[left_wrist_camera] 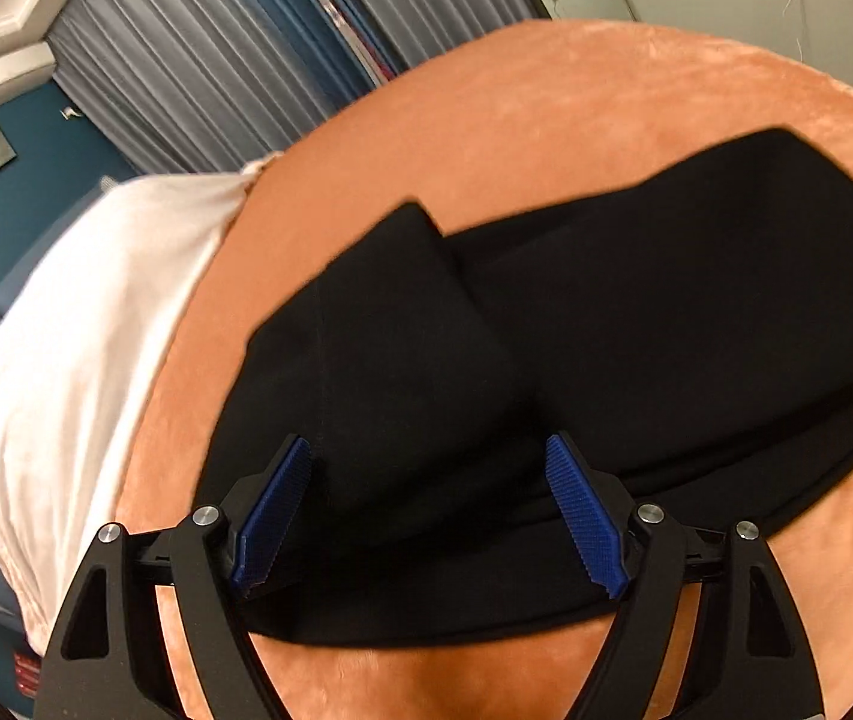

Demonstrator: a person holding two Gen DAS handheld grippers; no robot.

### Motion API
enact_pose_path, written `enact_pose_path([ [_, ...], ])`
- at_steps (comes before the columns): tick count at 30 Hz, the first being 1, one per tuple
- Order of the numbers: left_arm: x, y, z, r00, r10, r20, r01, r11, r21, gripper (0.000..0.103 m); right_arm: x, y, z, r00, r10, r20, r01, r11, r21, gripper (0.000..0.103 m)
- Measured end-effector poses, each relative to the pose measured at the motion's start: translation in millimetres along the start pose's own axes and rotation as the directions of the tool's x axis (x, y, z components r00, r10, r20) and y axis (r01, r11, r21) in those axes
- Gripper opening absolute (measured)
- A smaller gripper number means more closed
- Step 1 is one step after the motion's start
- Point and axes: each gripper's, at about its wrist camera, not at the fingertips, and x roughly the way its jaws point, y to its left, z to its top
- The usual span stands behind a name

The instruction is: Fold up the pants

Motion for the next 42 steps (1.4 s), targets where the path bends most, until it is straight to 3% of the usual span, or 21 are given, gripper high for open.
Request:
enact_pose_path([
  [2, 13.6, 8.8, -4.3, 0.997, -0.073, -0.012, 0.073, 0.997, -0.025, 0.078, 1.7, 2.0, 1.1, 1.0, 0.004, -0.004, -0.004, 1.0, 0.002, 0.059],
  [4, 18.4, 16.5, -7.3, 0.991, -0.137, 0.001, 0.137, 0.99, -0.04, 0.069, 4.7, 4.6, 1.4, 1.0, 0.006, -0.01, -0.006, 1.0, 0.003, 0.059],
  [6, 21.0, 26.3, -8.1, 0.984, -0.176, 0.001, 0.175, 0.981, -0.077, 0.045, 8.6, 8.4, 1.9, 1.0, 0.011, -0.021, -0.011, 1.0, 0.004, 0.059],
  [9, 34.7, 64.8, -10.1, 0.939, -0.344, 0.002, 0.335, 0.914, -0.227, 0.032, 10.2, 13.8, 3.0, 0.999, 0.022, -0.027, -0.022, 1.0, 0.004, 0.059],
  [12, 29.1, 85.7, -8.8, 0.914, -0.404, 0.026, 0.393, 0.87, -0.297, 0.021, 9.4, 20.6, 3.7, 0.999, 0.019, -0.026, -0.019, 1.0, -0.009, 0.06],
  [14, -1.4, 85.4, 6.8, 0.928, -0.364, 0.079, 0.372, 0.893, -0.254, 0.021, 10.0, 22.8, 4.1, 1.0, 0.015, -0.024, -0.015, 1.0, -0.016, 0.061],
  [16, -34.3, 81.3, 27.1, 0.919, -0.366, 0.146, 0.39, 0.895, -0.216, 0.021, 12.0, 23.5, 4.7, 1.0, 0.018, -0.024, -0.018, 1.0, -0.009, 0.061],
  [20, -99.6, 47.2, 68.2, 0.845, -0.47, 0.255, 0.508, 0.855, -0.103, 0.021, 12.5, 23.5, 2.7, 0.999, 0.032, -0.024, -0.032, 0.999, 0.006, 0.061],
  [22, -114.4, 15.3, 79.5, 0.808, -0.535, 0.248, 0.563, 0.825, -0.055, 0.023, 11.5, 21.7, -1.1, 0.999, 0.031, -0.028, -0.031, 1.0, 0.005, 0.061],
  [23, -115.1, -1.8, 80.3, 0.794, -0.566, 0.22, 0.589, 0.807, -0.05, 0.027, 11.2, 20.7, -2.4, 0.999, 0.029, -0.03, -0.028, 1.0, 0.007, 0.061],
  [24, -110.8, -18.8, 81.7, 0.785, -0.59, 0.187, 0.607, 0.793, -0.045, 0.042, 11.6, 17.6, -4.6, 0.999, 0.028, -0.035, -0.027, 1.0, 0.016, 0.061],
  [25, -102.6, -43.9, 77.2, 0.777, -0.613, 0.14, 0.624, 0.78, -0.044, 0.048, 11.8, 15.4, -6.3, 0.999, 0.027, -0.038, -0.026, 0.999, 0.024, 0.061],
  [26, -91.4, -68.4, 69.6, 0.791, -0.604, 0.101, 0.61, 0.791, -0.043, 0.059, 12.4, 11.9, -7.3, 0.999, 0.025, -0.043, -0.023, 0.999, 0.033, 0.061],
  [28, -74.6, -98.8, 55.2, 0.847, -0.528, 0.057, 0.531, 0.846, -0.043, 0.059, 10.2, 4.4, -8.8, 0.999, 0.021, -0.045, -0.019, 0.999, 0.047, 0.061],
  [29, -73.0, -102.8, 49.4, 0.845, -0.53, 0.064, 0.534, 0.843, -0.063, 0.059, 7.8, 1.5, -9.1, 0.999, 0.017, -0.042, -0.015, 0.999, 0.047, 0.061],
  [31, -84.1, -93.7, 43.4, 0.819, -0.563, 0.114, 0.573, 0.812, -0.113, 0.059, 2.2, -4.1, -7.9, 0.999, 0.008, -0.032, -0.006, 0.999, 0.043, 0.061],
  [32, -90.9, -86.5, 41.9, 0.816, -0.561, 0.138, 0.577, 0.807, -0.129, 0.059, 1.2, -6.3, -6.6, 0.999, 0.017, -0.029, -0.016, 0.999, 0.045, 0.061],
  [34, -111.1, -57.0, 41.0, 0.816, -0.54, 0.209, 0.573, 0.804, -0.158, 0.059, 2.3, -8.7, 0.8, 0.995, 0.097, -0.026, -0.094, 0.993, 0.077, 0.061],
  [36, -124.4, -33.4, 37.8, 0.825, -0.502, 0.258, 0.552, 0.814, -0.179, 0.074, 8.4, -4.2, 14.5, 0.973, 0.231, -0.017, -0.228, 0.967, 0.114, 0.061],
  [38, -125.6, 0.8, 36.7, 0.862, -0.423, 0.28, 0.489, 0.839, -0.239, 0.085, 16.9, 14.8, 32.0, 0.941, 0.339, -0.006, -0.337, 0.937, 0.092, 0.06],
  [42, -97.9, 43.5, 30.9, 0.946, -0.257, 0.199, 0.314, 0.878, -0.362, 0.085, 50.4, 54.3, 60.7, 0.925, 0.375, -0.054, -0.375, 0.927, 0.018, 0.053],
])
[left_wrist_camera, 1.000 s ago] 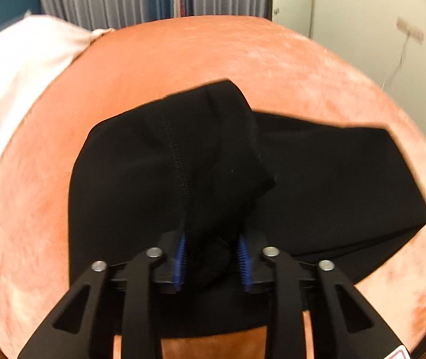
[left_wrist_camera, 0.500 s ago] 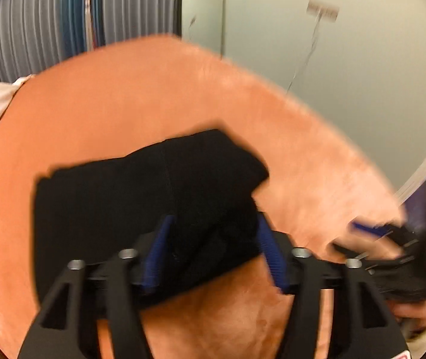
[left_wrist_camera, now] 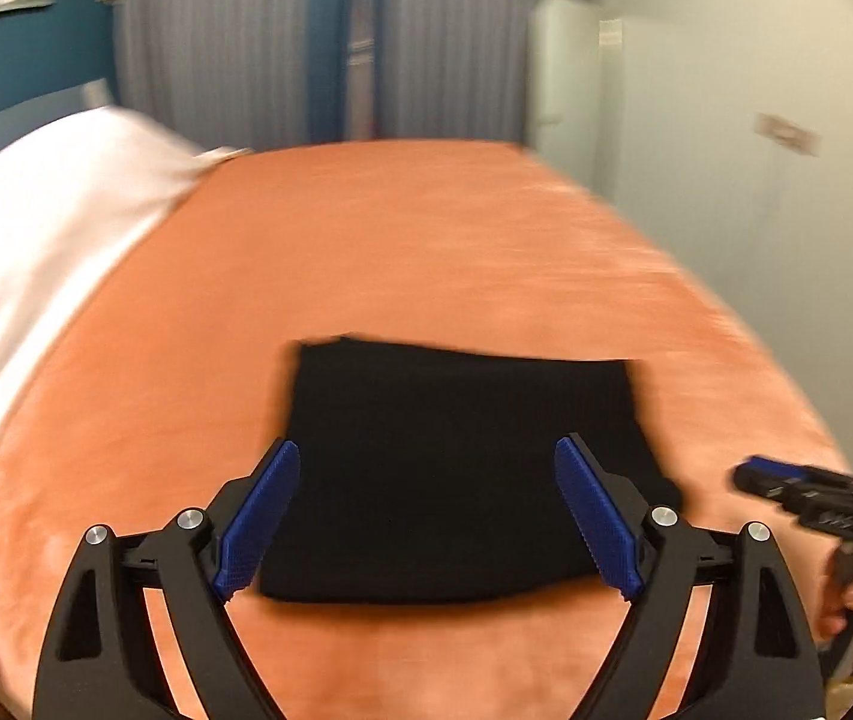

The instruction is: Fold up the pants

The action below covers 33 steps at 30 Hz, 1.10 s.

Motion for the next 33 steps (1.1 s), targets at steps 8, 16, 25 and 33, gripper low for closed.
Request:
enact_pose_path([
  [8, 60.6, 69.2, 1.8, 0.978, 0.142, -0.155, -0.165, 0.975, -0.149, 0.085, 74.7, 18.3, 56.1, 0.996, -0.006, -0.093, 0.007, 1.0, 0.016, 0.056],
  [16, 70.1, 67.9, 1.9, 0.983, 0.114, -0.142, -0.134, 0.981, -0.142, 0.085, 71.1, 43.8, 95.7, 0.999, 0.035, 0.001, -0.034, 0.998, -0.057, 0.008],
  [25, 115.9, 20.4, -28.9, 0.959, 0.141, -0.246, -0.137, 0.99, 0.034, 0.084, 58.4, -7.0, 61.5, 1.0, 0.024, 0.0, -0.024, 0.997, 0.076, 0.021],
  [33, 74.5, -37.3, -25.7, 0.98, -0.022, -0.198, 0.031, 0.999, 0.039, 0.085, 58.5, -4.2, 27.3, 0.996, -0.082, -0.048, 0.078, 0.994, -0.077, 0.021],
])
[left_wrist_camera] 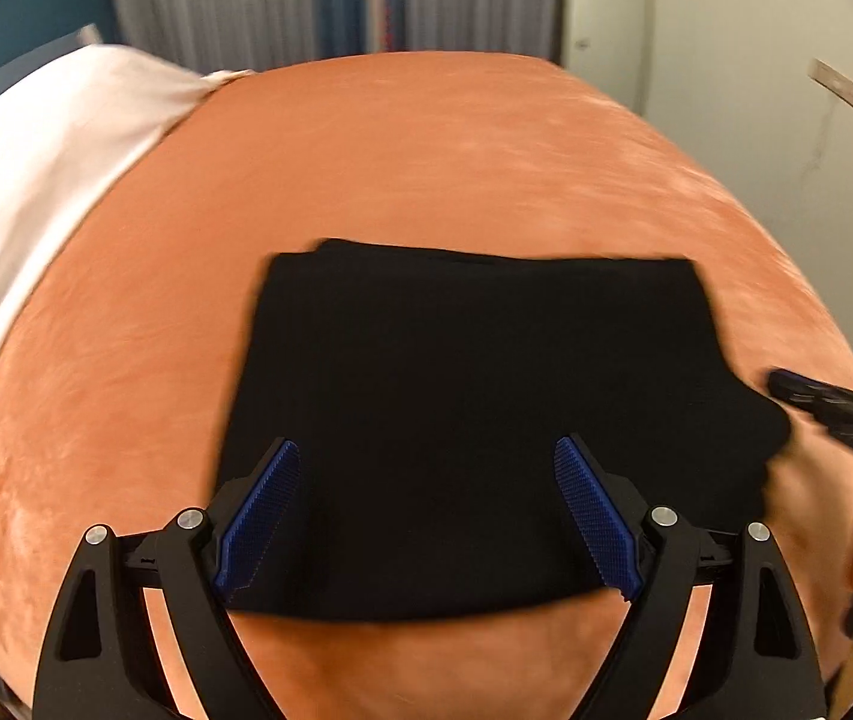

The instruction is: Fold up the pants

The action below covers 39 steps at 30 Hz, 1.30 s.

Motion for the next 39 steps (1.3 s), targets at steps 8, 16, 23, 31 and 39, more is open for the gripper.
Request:
enact_pose_path([
  [8, 16.7, -94.5, -28.7, 0.996, 0.072, 0.049, -0.084, 0.94, 0.33, 0.085, -1.1, 14.2, 14.0, 0.964, 0.263, -0.041, -0.263, 0.965, 0.005, 0.02],
  [16, 40.7, -65.1, 10.6, 0.991, -0.129, -0.042, 0.132, 0.985, 0.107, 0.062, 13.1, -1.4, 28.9, 0.919, 0.383, -0.087, -0.379, 0.923, 0.062, 0.024],
  [23, 25.5, -41.1, 15.2, 0.966, -0.258, -0.026, 0.259, 0.965, 0.041, 0.06, 31.6, -13.0, 28.4, 0.901, 0.417, -0.121, -0.404, 0.907, 0.12, 0.028],
  [31, 39.6, -53.3, 25.8, 0.984, -0.179, 0.008, 0.178, 0.983, 0.046, 0.048, 36.7, 20.9, 48.9, 0.9, 0.418, -0.123, -0.412, 0.908, 0.072, 0.028],
  [39, 18.1, -2.3, 34.8, 0.966, -0.253, 0.061, 0.259, 0.958, -0.124, 0.014, 62.6, 9.6, 42.8, 0.885, 0.425, -0.191, -0.408, 0.905, 0.125, 0.028],
])
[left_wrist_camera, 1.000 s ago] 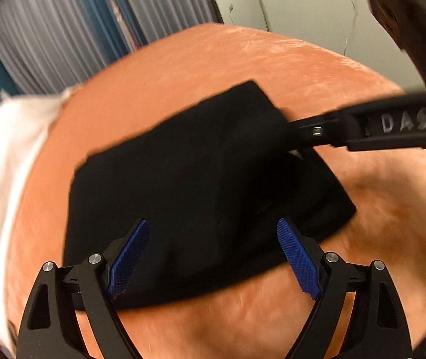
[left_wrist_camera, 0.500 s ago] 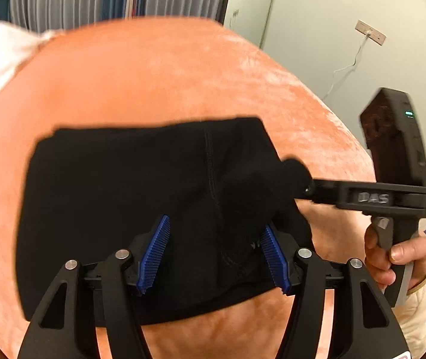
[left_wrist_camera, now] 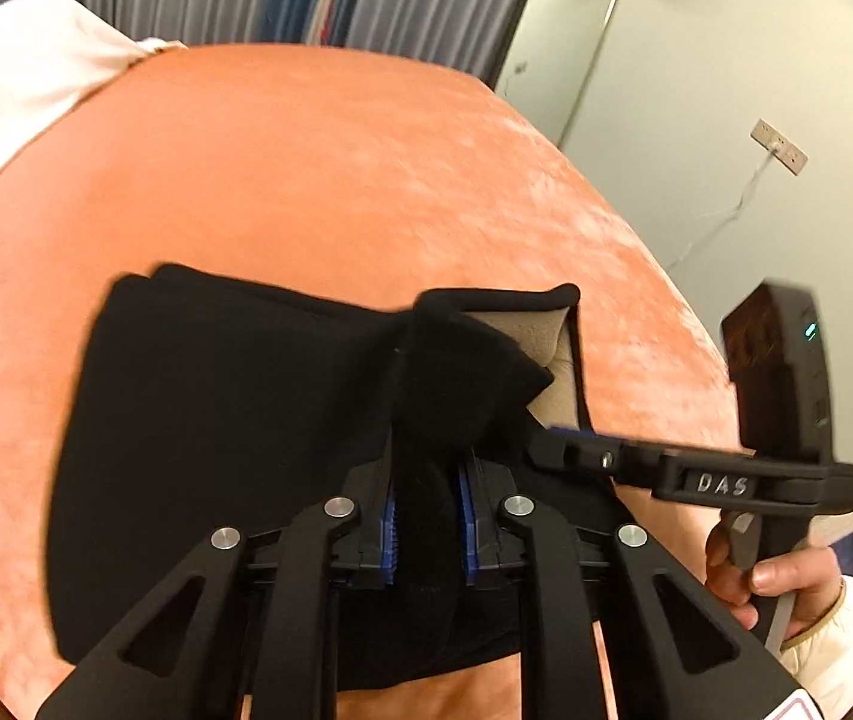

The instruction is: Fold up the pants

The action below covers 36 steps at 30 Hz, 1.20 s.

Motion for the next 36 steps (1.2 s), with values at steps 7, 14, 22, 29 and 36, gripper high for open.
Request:
enact_pose_path([
  [7, -22.3, 0.7, 3.4, 0.999, 0.01, 0.034, -0.01, 1.0, 0.01, 0.014, 25.9, 26.0, 11.5, 0.999, -0.025, 0.029, 0.027, 0.999, -0.043, 0.017],
  [14, -58.4, -10.3, -3.1, 0.995, -0.028, 0.097, 0.02, 0.997, 0.077, 0.054, -42.0, 16.4, -23.1, 0.977, -0.024, 0.212, 0.024, 1.0, 0.0, 0.003],
  [22, -23.6, -9.3, -30.8, 0.997, 0.08, -0.004, -0.079, 0.991, 0.103, 0.055, -62.1, -16.5, -56.9, 0.943, -0.216, 0.255, 0.19, 0.974, 0.124, 0.01],
  [29, -30.8, 28.0, -36.6, 0.984, 0.178, 0.012, -0.178, 0.983, 0.038, 0.055, -104.9, 32.5, -74.4, 0.902, -0.23, 0.366, 0.217, 0.973, 0.076, 0.012],
  [36, -41.5, 70.8, -51.9, 0.973, 0.229, -0.008, -0.229, 0.972, -0.044, 0.055, -20.9, 11.2, -55.1, 0.901, -0.368, 0.227, 0.362, 0.93, 0.072, 0.001],
])
